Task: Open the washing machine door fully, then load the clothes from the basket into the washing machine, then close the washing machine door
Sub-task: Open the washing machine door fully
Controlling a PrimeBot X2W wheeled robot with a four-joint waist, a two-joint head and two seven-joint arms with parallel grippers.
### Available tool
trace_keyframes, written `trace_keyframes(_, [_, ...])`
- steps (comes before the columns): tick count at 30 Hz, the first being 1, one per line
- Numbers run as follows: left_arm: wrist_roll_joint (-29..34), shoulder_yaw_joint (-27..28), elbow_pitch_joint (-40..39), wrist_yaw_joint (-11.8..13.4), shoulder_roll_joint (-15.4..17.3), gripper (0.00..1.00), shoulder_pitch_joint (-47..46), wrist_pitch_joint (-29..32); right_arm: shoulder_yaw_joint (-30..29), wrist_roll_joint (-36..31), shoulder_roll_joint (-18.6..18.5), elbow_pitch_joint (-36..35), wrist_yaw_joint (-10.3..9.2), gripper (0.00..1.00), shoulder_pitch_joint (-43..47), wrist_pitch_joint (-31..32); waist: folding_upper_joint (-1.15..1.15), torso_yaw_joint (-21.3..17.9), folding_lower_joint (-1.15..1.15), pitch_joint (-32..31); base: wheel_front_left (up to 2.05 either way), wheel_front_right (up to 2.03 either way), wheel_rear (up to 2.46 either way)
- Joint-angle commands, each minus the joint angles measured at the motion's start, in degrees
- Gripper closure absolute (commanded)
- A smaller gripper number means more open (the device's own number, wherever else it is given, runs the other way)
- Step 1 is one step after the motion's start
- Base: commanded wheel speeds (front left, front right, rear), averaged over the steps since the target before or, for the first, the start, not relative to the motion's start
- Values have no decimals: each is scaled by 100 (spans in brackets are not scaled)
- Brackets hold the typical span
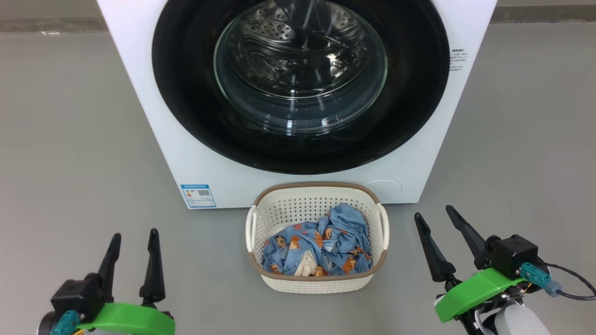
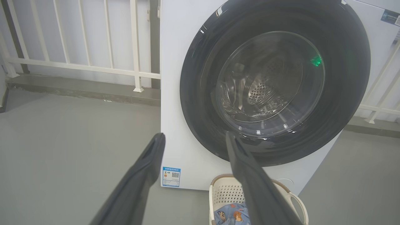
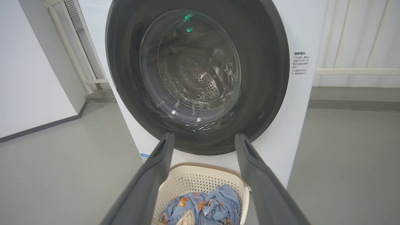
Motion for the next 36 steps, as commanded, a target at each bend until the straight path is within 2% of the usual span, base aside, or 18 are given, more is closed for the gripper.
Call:
trace_keyframes(1, [79,195,-132,-11,71,0,-294,-37,141,3,-47,-157,9,0,-232,-73,0,-4,0,18,81,81,-162])
trace_keyframes(17, [-66,131,-169,-14,68,0,-299,-37,105,-43,-10,-164,9,0,-228,-73,0,-3,0,32,97,97,-194])
trace_keyframes(36, [-69,60,-163,-15,96,0,-280,-37,165,-23,-63,-135,9,0,-211,-73,0,26,0,0,9,9,-18])
